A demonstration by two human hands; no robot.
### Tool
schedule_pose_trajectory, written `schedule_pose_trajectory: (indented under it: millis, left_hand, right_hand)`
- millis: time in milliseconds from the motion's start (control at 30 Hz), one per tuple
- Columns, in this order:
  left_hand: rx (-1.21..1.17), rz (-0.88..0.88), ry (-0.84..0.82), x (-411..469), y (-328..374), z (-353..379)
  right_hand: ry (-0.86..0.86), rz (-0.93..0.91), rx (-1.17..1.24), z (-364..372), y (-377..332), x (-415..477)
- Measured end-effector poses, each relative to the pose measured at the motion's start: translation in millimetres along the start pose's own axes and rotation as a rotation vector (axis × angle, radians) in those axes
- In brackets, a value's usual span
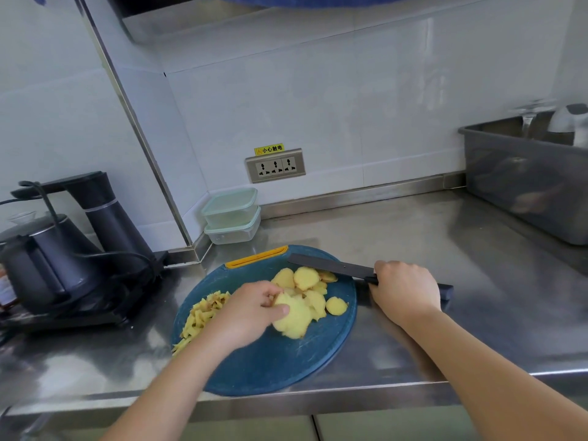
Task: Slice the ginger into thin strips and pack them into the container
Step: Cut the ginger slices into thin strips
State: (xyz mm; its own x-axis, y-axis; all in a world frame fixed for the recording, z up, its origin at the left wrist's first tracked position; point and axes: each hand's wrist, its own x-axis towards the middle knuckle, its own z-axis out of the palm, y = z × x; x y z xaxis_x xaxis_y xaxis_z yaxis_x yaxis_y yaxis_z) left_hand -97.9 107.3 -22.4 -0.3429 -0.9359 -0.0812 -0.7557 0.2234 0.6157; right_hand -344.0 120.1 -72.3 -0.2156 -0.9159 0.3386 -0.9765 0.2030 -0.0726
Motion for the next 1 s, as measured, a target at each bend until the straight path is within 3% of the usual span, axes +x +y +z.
schedule_pose_trajectory:
  millis: [67, 133, 400, 667, 1000]
  left_hand:
    - [0.044, -0.048, -0.182, -4.0, -9.3, -14.5]
    - [0.077, -0.086, -0.260, -10.4, -17.2, -21.4]
    - [0.341, -0.063, 0.059, -42.3, -10.8, 13.1]
    - [0.521, 0.045, 0.075, -40.3, 1.5, 10.7]
    - [0.258, 0.100, 0.092, 39.8, 28.8, -1.0]
  right_hand:
    - [-0.004, -0.001, -0.001, -0.5, -0.6, -0.6]
    - [-0.008, 0.001, -0.010, -1.5, -0.9, -1.1]
    - [-0.007, 0.008, -0.018, -1.2, -1.6, -1.6]
    - [0.020, 0.007, 0.006, 0.6, 0.2, -0.4]
    - [0.000, 0.044, -0.001, 3.0, 0.0, 4.2]
